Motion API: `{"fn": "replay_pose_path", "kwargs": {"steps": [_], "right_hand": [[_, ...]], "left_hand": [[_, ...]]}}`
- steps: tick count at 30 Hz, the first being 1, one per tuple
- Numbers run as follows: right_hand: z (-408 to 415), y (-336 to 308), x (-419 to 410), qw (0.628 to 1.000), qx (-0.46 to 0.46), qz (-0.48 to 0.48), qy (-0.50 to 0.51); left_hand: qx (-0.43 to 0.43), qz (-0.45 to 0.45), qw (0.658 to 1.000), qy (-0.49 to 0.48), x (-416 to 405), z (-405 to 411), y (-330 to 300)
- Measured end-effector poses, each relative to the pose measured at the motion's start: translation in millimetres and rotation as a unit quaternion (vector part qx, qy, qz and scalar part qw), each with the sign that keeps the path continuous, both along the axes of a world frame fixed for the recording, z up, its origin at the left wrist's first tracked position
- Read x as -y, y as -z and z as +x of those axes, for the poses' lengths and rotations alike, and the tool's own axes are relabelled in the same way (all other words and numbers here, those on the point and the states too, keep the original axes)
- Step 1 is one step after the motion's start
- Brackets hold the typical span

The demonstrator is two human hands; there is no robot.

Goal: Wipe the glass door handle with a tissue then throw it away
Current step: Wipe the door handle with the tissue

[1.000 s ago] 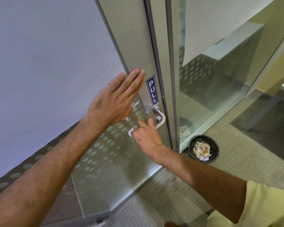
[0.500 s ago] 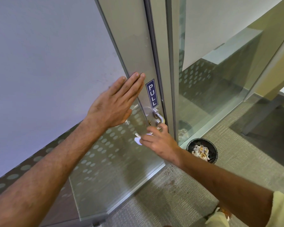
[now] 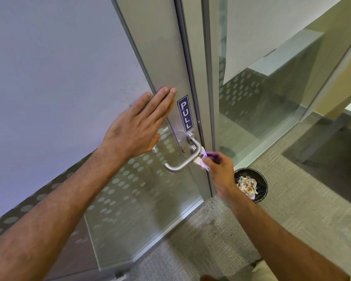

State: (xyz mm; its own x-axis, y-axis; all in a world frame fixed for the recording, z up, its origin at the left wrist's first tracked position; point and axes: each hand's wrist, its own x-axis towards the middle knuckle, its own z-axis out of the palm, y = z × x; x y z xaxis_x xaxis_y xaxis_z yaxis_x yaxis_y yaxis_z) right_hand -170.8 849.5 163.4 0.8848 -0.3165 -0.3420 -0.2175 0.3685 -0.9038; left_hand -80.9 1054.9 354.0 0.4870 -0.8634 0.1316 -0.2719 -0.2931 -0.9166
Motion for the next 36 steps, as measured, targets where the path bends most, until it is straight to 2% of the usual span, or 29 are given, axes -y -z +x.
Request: {"fn": "replay_pose_path", "kwargs": {"steps": [2,4,12,15,17,19,22,32,34,36], "right_hand": [[5.4,-9.3,-16.1,0.994,-0.029,0.096,0.054],[4.8,-13.3,-27.8,0.986,-0.042,0.134,0.094],[-13.1,-9.3,-74.8,0.98,-0.039,0.138,0.138],[-19.9,-5.8,-90.1,0.972,-0.054,0.182,0.139],[-23.5,-5.5,-101.6,0.946,-0.068,0.282,0.142],[-24.0,-6.2,-108.1,0.899,-0.077,0.406,0.143],[-21.1,-5.7,-108.6,0.861,-0.077,0.489,0.114],[13.3,18.7,-108.2,0.827,-0.056,0.559,-0.023],[17.9,22.8,-104.7,0.834,-0.05,0.545,-0.067],[23.7,22.3,-99.8,0.864,-0.049,0.491,-0.103]], "left_hand": [[-0.001,0.002,1.0,0.0,0.7,-0.4,-1.0],[-0.003,0.002,1.0,0.0,1.5,-1.4,-1.4],[0.006,0.007,1.0,-0.005,2.2,-2.9,-3.0],[0.006,0.007,1.0,-0.006,2.8,-3.7,-3.3],[0.006,0.005,1.0,-0.003,2.2,-3.3,-3.7],[0.005,0.005,1.0,-0.005,2.8,-3.8,-4.5],[0.008,0.006,1.0,-0.009,3.0,-4.2,-4.6],[0.009,0.012,1.0,-0.01,3.4,-4.6,-3.3],[0.012,0.013,1.0,-0.008,2.9,-4.2,-3.3],[0.014,0.012,1.0,-0.005,3.1,-3.7,-4.5]]}}
